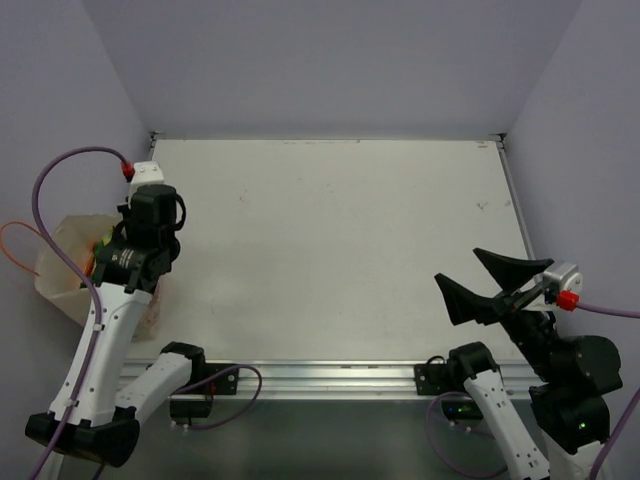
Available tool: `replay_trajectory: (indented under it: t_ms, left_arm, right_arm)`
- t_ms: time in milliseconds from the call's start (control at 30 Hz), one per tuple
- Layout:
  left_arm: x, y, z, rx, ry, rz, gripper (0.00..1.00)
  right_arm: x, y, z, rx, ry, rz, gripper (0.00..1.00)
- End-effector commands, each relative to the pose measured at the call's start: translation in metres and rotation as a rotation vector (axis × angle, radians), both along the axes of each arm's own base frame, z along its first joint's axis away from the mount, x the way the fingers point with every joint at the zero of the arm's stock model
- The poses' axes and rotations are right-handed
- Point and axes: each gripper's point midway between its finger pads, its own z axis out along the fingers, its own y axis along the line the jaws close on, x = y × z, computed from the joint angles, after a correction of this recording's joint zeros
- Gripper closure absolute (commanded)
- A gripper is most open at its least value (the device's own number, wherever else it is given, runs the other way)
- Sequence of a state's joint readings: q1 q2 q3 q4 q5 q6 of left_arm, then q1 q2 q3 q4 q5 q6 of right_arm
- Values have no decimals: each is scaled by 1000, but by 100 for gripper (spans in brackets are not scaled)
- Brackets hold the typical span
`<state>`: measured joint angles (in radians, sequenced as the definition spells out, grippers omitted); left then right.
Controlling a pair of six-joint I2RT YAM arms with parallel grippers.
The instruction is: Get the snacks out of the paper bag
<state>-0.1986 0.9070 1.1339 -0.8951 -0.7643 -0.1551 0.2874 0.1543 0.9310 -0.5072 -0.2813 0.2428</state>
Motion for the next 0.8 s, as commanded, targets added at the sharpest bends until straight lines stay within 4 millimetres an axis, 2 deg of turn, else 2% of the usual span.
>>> replay_trajectory:
  t_ms: [0,33,167,300,433,500,533,600,667,700,767]
  left_arm:
    - [17,-12,49,-61,-159,-70,100]
    - [21,-15,59,-70,-179,-90,100]
    - [30,-27,73,-96,-187,-158,100]
    - [48,-43,66,-124,-149,-234,100]
    - [66,-62,67,-186,-153,-313,100]
    - [78,-77,67,-228,-153,-368,100]
    - [83,-83,74,-245,-168,-390,100]
    - [96,-105,75,-291,-162,-458,100]
    - [105,-122,87,-306,-189,-503,100]
    - [110,-143,92,-312,-189,-549,100]
    - [115,-166,97,-328,-193,-589,100]
  right_arm:
    - [-5,2,7,6,-39,18,1]
    - [-6,2,7,7,-40,20,1]
    - [-5,1,7,6,-41,18,1]
    - [-6,0,8,8,-45,10,1]
    - [-7,-2,9,6,-49,1,1]
    - [-7,-3,9,5,-51,-6,1]
    - [-8,-4,9,4,-53,-8,1]
    - [-7,-4,9,6,-54,-12,1]
    - [-8,-5,10,4,-57,-14,1]
    - [-8,-6,11,5,-58,-17,1]
    - [-9,-7,11,4,-59,-21,1]
